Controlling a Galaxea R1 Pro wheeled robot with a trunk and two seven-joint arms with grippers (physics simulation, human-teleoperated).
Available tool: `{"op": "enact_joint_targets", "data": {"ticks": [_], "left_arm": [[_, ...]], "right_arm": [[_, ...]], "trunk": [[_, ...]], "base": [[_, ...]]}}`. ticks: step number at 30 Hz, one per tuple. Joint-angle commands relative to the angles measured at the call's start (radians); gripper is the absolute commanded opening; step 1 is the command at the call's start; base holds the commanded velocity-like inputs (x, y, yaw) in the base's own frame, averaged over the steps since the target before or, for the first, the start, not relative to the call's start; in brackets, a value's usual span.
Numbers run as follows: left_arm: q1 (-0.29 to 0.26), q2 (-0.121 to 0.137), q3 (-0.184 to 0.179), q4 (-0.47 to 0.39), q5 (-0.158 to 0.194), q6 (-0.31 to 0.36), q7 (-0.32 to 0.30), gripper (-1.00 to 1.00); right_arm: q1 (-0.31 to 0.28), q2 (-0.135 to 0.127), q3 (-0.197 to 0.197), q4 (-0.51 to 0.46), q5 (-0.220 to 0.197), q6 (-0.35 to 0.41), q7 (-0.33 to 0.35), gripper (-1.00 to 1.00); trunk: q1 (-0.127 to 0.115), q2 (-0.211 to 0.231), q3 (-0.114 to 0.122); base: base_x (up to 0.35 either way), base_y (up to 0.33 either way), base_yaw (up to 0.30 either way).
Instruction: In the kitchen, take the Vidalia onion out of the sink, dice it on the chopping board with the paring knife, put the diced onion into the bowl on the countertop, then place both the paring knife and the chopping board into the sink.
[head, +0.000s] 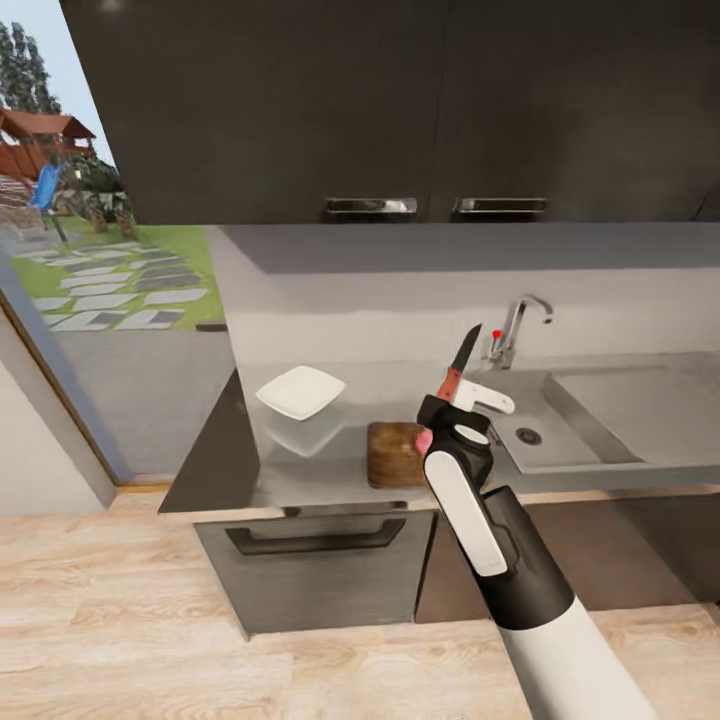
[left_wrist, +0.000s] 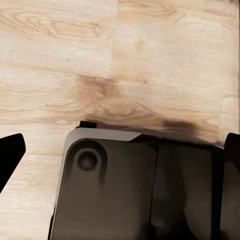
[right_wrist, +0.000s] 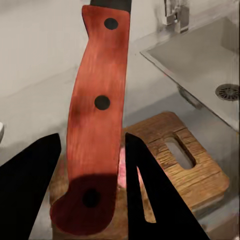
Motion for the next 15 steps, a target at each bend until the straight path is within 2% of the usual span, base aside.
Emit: {"op": "enact_joint_targets", "data": {"ticks": [1,5,8,11,13,14,15], "left_arm": [[0.000,0.001,-0.002,-0.001,0.010,0.000,-0.001,1.00],[0.000,0.001,-0.002,0.002,0.010,0.000,-0.001,1.00],[0.000,0.001,-0.001,0.004,0.010,0.000,-0.001,1.00],[0.000,0.001,-0.002,0.008,0.010,0.000,-0.001,1.00],[0.000,0.001,-0.002,0.009,0.010,0.000,-0.001,1.00],[0.000,0.001,-0.001,0.009,0.010,0.000,-0.001,1.00],[0.000,0.001,-0.001,0.009,0.010,0.000,-0.001,1.00]], "right_arm": [[-0.002,-0.004,0.005,-0.001,-0.006,0.007,-0.006,-1.00],[-0.001,-0.014,0.012,-0.001,-0.006,0.010,-0.005,-1.00],[-0.001,-0.033,0.028,-0.001,-0.006,0.011,-0.005,-1.00],[-0.001,-0.067,0.109,-0.001,-0.006,0.011,-0.005,-1.00],[-0.001,-0.104,0.208,-0.001,0.001,0.010,-0.005,-1.00],[-0.001,-0.113,0.236,-0.001,0.004,0.010,-0.005,-1.00],[-0.001,-0.129,0.294,-0.001,0.012,0.009,-0.006,-1.00]], "trunk": [[0.000,-0.001,0.000],[0.000,-0.001,0.004],[0.000,-0.001,0.004],[0.000,-0.001,0.005],[0.000,-0.001,0.005],[0.000,-0.001,0.005],[0.000,-0.001,0.005]], "base": [[-0.146,-0.273,-0.217],[-0.138,-0.273,-0.170],[-0.110,-0.273,-0.053],[-0.059,-0.237,-0.016],[-0.022,-0.113,-0.006],[-0.014,-0.070,-0.004],[-0.009,-0.045,-0.002]]}}
